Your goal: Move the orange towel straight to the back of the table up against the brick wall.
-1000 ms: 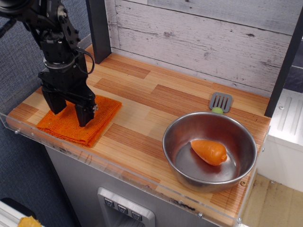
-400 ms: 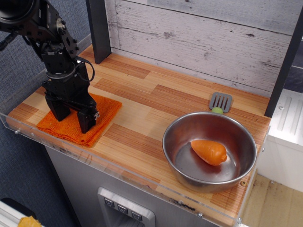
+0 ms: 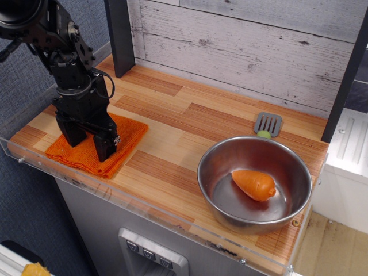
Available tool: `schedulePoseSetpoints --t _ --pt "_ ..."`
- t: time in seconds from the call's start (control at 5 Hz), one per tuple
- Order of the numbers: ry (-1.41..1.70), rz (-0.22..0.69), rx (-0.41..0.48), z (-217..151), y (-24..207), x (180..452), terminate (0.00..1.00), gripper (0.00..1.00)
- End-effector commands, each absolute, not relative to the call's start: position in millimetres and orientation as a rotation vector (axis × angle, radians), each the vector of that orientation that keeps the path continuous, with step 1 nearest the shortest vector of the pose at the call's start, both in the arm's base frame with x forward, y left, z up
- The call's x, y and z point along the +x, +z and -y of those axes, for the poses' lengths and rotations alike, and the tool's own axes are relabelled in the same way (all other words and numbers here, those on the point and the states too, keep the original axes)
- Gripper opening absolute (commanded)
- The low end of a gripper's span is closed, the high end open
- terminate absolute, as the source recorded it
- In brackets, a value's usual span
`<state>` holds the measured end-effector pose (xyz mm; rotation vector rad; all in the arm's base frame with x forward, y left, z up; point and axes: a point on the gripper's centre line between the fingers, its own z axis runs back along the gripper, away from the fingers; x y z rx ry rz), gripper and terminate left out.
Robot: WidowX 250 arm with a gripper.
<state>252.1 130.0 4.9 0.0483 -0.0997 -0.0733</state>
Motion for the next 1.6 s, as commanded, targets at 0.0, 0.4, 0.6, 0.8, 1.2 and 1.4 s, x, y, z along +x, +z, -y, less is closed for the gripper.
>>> schedulePoseSetpoints --t 0.0,0.4,0.6,0.8,1.2,1.4 --pt "-0.124 0.119 0.04 -124.6 2.8 290.3 0.0 1.0" --pt "-0.091 0.165 0.003 -126.1 -2.6 340.7 0.0 1.0" --pt "-0.087 0.185 -0.02 -122.2 -6.2 368.0 0.0 1.0" --pt "-0.093 0.2 -0.028 -112.9 -6.3 391.3 0.0 1.0" --pt "-0.112 0.225 -0.045 -90.7 8.7 413.0 0.0 1.0" --pt "-0.107 0.281 -0.019 -85.3 52.9 422.8 0.0 1.0"
